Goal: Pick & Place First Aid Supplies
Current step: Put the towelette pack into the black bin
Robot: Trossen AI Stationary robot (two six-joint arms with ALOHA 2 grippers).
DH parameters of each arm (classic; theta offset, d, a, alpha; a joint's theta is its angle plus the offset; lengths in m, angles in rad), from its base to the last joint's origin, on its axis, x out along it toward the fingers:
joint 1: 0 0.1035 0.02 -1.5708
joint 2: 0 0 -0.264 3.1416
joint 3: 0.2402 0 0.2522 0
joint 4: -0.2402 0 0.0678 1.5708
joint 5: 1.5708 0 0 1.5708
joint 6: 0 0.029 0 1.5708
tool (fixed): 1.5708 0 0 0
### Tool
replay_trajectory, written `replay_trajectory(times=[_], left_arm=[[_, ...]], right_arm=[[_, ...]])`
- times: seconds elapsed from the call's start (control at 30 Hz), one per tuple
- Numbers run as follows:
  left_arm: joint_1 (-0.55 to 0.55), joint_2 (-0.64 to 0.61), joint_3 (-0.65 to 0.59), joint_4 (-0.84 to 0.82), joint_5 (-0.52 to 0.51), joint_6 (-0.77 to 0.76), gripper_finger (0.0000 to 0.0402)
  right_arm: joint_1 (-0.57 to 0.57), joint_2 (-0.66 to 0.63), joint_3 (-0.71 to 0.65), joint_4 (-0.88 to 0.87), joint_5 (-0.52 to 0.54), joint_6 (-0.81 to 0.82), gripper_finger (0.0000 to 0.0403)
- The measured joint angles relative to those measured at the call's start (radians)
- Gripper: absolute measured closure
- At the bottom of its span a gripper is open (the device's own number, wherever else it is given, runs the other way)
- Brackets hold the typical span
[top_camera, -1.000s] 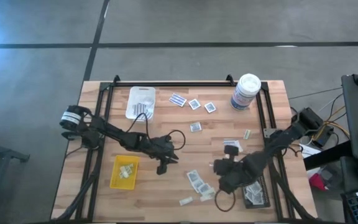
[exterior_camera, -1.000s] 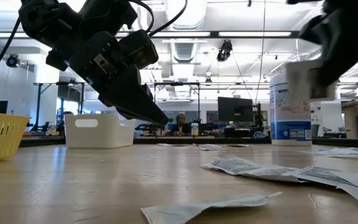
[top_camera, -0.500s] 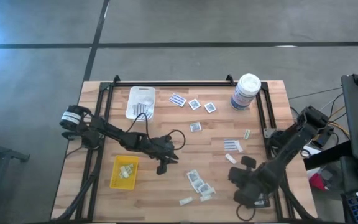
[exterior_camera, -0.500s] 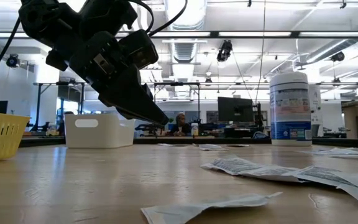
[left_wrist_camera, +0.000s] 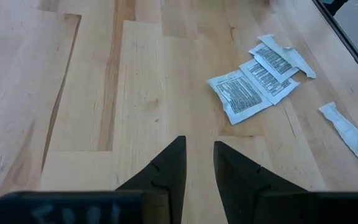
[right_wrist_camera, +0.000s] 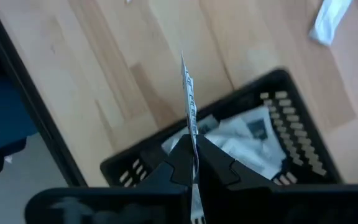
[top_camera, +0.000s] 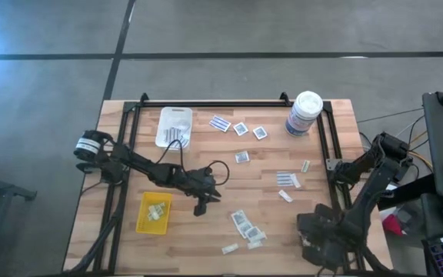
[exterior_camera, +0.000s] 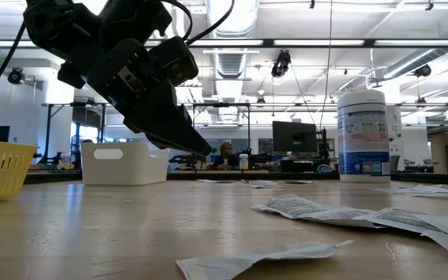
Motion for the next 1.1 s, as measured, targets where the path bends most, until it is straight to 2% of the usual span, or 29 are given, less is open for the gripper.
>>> replay_trajectory(times=[0.3,0.57,0.77,0.87,1.1], left_arm=[[0.000,0.000,0.000,0.004,0.000,0.000,0.0310],[0.000,0.000,0.000,0.003,0.000,0.000,0.0310],[0.000,0.000,0.000,0.006,-0.004,0.006,0.0310],[0.001,0.000,0.000,0.011,-0.004,0.007,0.0310],[0.001,0.000,0.000,0.011,-0.004,0.008,0.0310]], right_arm=[[0.090,-0.024,0.004,-0.075,0.003,0.202,0.0394],[0.100,0.009,-0.006,-0.062,0.000,0.316,0.0394],[0.100,0.017,-0.021,-0.061,-0.094,0.412,0.0394],[0.100,0.017,-0.029,-0.061,-0.104,0.449,0.0394],[0.100,0.017,-0.040,-0.060,-0.103,0.490,0.0358]])
